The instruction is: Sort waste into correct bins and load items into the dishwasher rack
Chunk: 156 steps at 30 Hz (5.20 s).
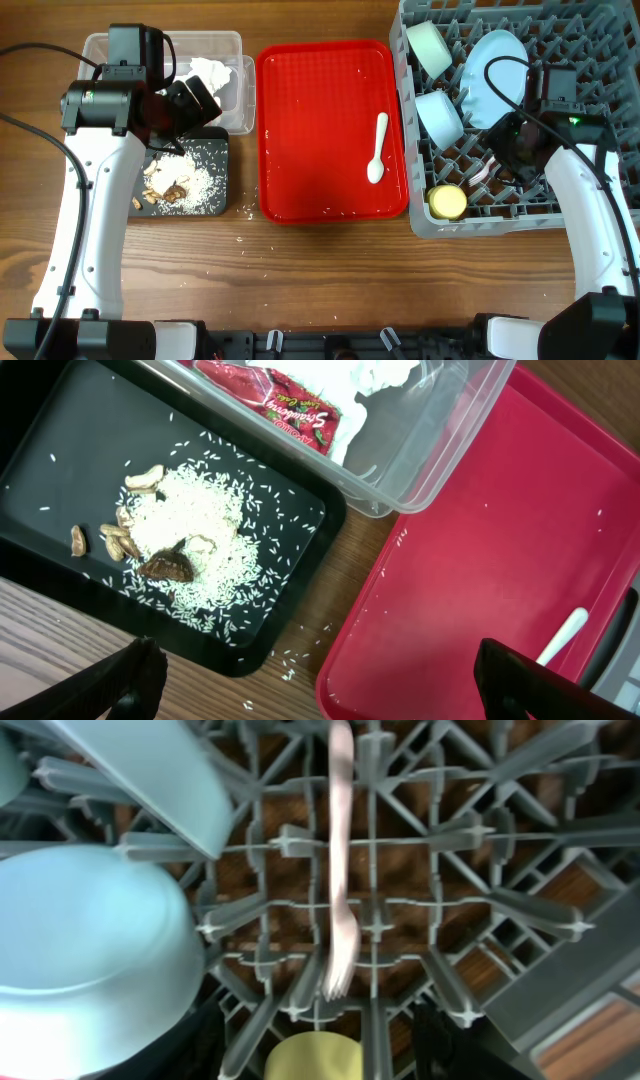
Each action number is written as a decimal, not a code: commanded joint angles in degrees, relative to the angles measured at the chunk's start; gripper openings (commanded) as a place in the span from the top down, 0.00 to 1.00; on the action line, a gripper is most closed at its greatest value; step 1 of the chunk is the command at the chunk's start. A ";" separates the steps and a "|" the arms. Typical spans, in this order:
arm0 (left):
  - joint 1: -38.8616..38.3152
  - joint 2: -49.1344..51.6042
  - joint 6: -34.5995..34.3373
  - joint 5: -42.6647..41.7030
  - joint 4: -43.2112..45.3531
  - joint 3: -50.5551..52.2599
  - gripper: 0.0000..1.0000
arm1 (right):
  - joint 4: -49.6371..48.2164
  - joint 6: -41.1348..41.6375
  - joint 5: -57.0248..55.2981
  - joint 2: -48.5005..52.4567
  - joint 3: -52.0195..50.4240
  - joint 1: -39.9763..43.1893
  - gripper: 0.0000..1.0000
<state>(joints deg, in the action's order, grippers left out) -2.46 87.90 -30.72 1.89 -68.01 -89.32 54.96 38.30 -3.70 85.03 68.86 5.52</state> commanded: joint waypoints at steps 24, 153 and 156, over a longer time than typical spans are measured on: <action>0.39 -0.02 0.24 0.79 0.00 -0.33 0.00 | -9.66 -9.11 1.79 26.56 5.79 -32.20 0.50; 4.66 -87.76 13.92 -2.49 69.99 89.00 0.00 | -55.80 -29.27 13.66 -84.76 -68.57 -7.91 0.00; 4.68 -87.73 14.10 -2.47 69.24 89.00 0.00 | -55.80 -29.27 13.66 -84.76 -68.57 -7.93 0.00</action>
<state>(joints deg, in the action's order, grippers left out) 1.80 0.84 -18.02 -0.32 1.52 -0.99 -0.51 8.29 10.39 0.73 0.38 -2.11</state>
